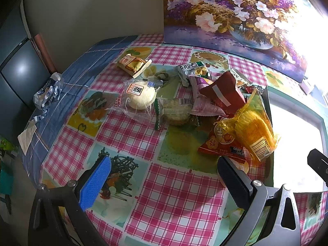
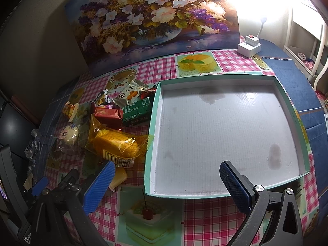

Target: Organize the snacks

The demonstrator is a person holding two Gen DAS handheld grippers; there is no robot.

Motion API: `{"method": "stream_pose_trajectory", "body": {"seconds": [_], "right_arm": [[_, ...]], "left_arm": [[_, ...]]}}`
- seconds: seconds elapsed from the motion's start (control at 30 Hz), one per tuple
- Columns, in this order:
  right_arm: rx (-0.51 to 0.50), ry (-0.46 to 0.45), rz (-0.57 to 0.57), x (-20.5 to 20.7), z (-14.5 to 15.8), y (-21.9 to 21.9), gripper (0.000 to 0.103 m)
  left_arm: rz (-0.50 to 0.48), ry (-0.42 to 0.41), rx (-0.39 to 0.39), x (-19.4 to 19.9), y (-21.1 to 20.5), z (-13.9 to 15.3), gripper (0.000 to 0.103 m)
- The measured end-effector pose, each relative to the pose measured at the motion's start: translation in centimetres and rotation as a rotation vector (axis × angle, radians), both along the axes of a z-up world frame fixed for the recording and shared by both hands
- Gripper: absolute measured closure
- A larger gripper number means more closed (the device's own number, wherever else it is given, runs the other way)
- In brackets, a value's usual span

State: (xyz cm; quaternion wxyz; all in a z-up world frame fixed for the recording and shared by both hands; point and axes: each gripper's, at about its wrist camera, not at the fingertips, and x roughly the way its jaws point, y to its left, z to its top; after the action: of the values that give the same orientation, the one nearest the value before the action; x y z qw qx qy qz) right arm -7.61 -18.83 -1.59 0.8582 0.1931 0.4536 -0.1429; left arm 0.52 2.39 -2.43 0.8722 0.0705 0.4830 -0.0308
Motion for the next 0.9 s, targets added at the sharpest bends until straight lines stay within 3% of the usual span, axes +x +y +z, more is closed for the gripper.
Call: {"method": "stream_pose_trajectory", "body": {"seconds": [0.5,0.9], "right_arm": [[-0.036,0.012,0.011,0.5,0.2,0.3,0.0],[-0.026,0.0,0.054,4.7,0.1,1.4,0.0]], "left_arm": [[0.004,0.026,-0.056,0.4,0.7,-0.2,0.0],[0.092,0.048,-0.129,2.8,4.9,-0.3,0.0]]}}
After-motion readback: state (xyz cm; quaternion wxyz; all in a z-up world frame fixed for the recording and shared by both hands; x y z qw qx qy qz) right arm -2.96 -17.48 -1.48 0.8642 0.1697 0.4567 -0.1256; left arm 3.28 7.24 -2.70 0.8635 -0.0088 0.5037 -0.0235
